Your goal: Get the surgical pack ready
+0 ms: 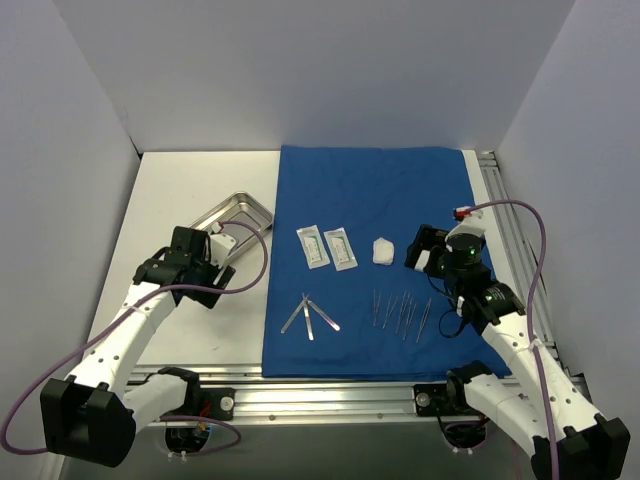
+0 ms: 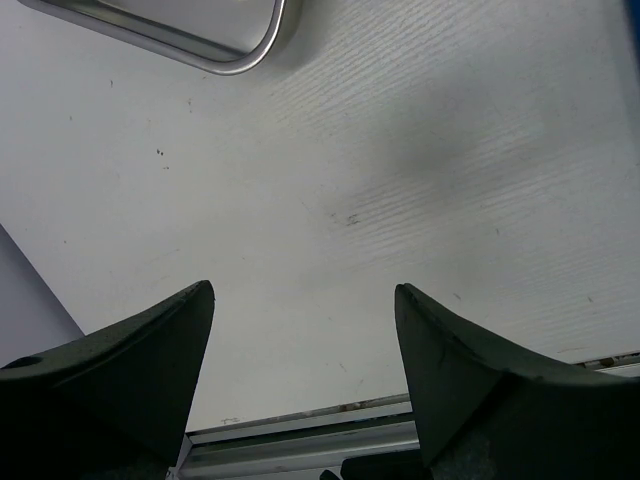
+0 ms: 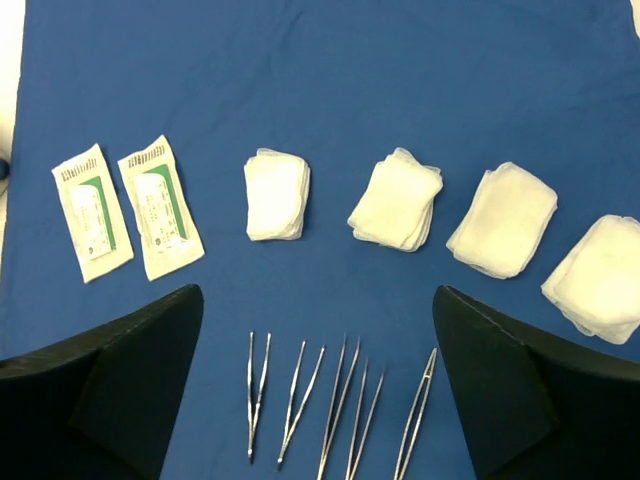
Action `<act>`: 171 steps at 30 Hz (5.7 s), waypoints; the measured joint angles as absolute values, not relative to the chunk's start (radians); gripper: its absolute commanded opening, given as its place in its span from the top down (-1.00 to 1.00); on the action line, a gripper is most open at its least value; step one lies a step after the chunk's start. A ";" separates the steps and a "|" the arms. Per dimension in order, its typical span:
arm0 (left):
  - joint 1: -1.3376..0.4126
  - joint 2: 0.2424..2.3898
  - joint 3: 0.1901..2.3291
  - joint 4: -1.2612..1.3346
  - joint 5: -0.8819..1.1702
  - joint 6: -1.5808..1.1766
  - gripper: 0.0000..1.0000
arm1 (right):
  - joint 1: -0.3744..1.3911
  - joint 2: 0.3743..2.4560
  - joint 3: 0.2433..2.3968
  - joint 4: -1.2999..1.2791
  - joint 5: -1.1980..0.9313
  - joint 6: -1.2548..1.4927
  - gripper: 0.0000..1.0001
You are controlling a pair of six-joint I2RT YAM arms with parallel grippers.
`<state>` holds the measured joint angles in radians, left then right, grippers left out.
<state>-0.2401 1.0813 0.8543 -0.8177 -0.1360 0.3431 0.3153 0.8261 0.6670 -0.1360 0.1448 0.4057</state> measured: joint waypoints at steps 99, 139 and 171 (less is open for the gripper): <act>-0.181 1.201 0.868 -0.815 -0.253 0.291 -0.69 | 1.107 1.864 1.159 -0.224 0.180 0.632 1.00; 0.115 1.138 0.946 -0.765 -0.288 0.235 -0.78 | 0.973 2.484 1.973 0.446 0.337 1.208 1.00; 0.115 1.143 0.946 -0.766 -0.250 0.235 -0.78 | 1.019 2.778 2.346 0.278 0.518 1.399 1.00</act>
<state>0.1146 1.1427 0.9459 -0.7658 -0.2497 0.2352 1.0191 2.7785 2.3455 0.2779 0.5182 1.3987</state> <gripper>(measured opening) 0.890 0.080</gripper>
